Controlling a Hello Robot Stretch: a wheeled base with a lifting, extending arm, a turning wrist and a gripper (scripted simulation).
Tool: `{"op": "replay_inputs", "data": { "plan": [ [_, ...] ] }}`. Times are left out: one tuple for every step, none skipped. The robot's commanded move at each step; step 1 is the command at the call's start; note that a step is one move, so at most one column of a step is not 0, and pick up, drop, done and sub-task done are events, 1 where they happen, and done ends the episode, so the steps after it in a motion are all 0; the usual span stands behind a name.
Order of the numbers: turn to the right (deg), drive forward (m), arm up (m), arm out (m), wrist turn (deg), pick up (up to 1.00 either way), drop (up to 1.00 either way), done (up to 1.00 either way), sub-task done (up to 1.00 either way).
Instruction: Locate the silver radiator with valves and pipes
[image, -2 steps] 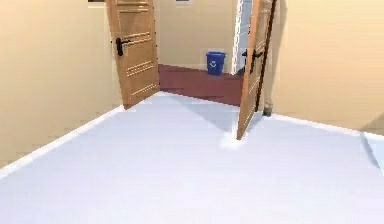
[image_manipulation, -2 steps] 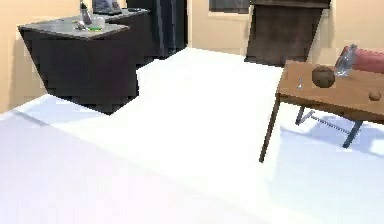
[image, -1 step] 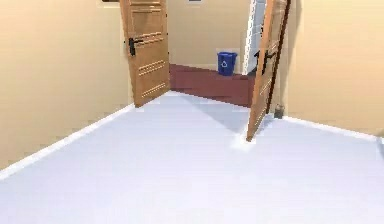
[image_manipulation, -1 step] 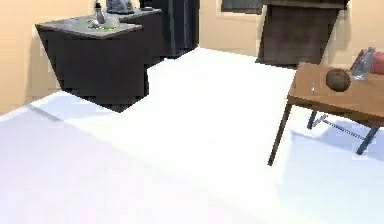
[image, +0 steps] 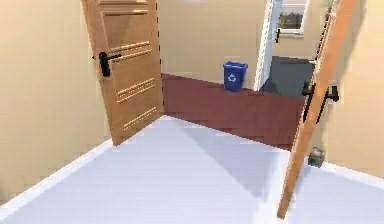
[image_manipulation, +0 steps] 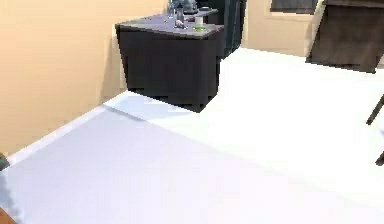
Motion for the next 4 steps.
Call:
{"op": "replay_inputs", "data": {
  "plan": [
    [0.0, 1.00, 0.00, 0.00, 0.0, 0.00, 0.00, 0.00, 0.00],
    [-3.0, 0.00, 0.00, 0.00, 0.0, 0.00, 0.00, 0.00, 0.00],
    [0.0, 0.10, 0.00, 0.00, 0.0, 0.00, 0.00, 0.00, 0.00],
    [30.0, 0.00, 0.00, 0.00, 0.0, 0.00, 0.00, 0.00, 0.00]
  ]
}}
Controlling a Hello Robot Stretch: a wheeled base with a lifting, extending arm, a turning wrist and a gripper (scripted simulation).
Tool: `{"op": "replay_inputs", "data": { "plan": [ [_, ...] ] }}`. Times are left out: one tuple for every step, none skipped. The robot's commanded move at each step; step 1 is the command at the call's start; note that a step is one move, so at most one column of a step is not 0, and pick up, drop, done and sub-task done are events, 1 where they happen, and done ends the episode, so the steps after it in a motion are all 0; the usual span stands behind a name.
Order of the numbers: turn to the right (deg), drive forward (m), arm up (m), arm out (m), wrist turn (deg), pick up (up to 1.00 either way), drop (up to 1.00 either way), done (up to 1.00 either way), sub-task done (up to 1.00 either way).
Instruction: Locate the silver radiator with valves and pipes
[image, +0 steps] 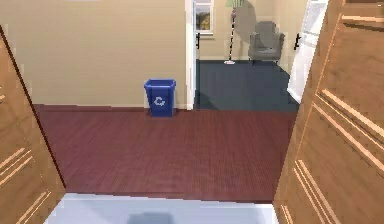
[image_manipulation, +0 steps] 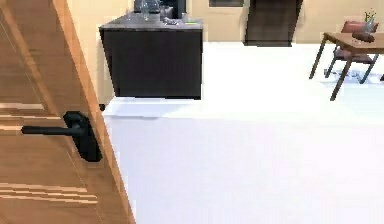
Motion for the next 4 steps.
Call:
{"op": "replay_inputs", "data": {
  "plan": [
    [3.0, 0.00, 0.00, 0.00, 0.0, 0.00, 0.00, 0.00, 0.00],
    [0.0, 1.00, 0.00, 0.00, 0.0, 0.00, 0.00, 0.00, 0.00],
    [0.0, 0.30, 0.00, 0.00, 0.0, 0.00, 0.00, 0.00, 0.00],
    [45.0, 0.00, 0.00, 0.00, 0.0, 0.00, 0.00, 0.00, 0.00]
  ]
}}
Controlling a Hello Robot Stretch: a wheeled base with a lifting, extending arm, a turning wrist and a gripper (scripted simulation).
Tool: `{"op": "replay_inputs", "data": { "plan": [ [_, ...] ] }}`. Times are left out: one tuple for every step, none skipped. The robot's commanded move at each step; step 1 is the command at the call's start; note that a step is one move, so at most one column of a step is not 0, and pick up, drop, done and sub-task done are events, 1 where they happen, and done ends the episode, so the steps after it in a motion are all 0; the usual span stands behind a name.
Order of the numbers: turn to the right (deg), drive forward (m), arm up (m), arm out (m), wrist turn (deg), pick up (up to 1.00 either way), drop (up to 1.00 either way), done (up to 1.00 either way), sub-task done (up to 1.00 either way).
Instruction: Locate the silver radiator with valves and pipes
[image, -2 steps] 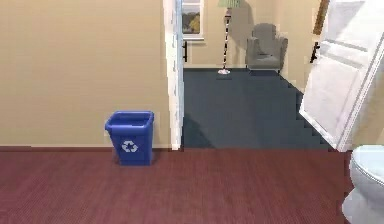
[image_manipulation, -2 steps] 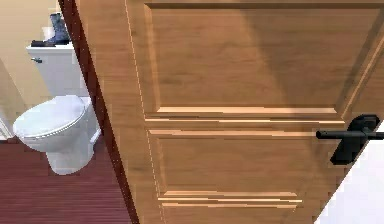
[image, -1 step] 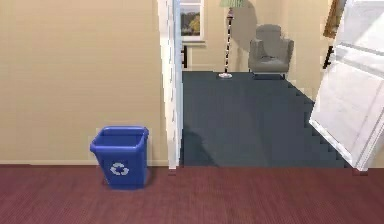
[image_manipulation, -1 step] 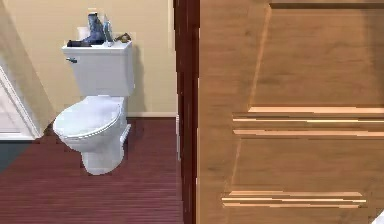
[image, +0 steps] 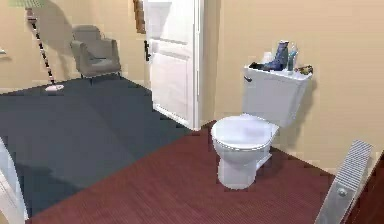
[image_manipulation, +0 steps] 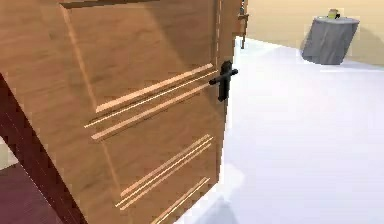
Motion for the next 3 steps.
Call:
{"op": "replay_inputs", "data": {
  "plan": [
    [42.0, 0.00, 0.00, 0.00, 0.0, 0.00, 0.00, 0.00, 0.00],
    [0.0, 1.00, 0.00, 0.00, 0.0, 0.00, 0.00, 0.00, 0.00],
    [0.0, 0.00, 0.00, 0.00, 0.0, 0.00, 0.00, 1.00, 0.00]
  ]
}}
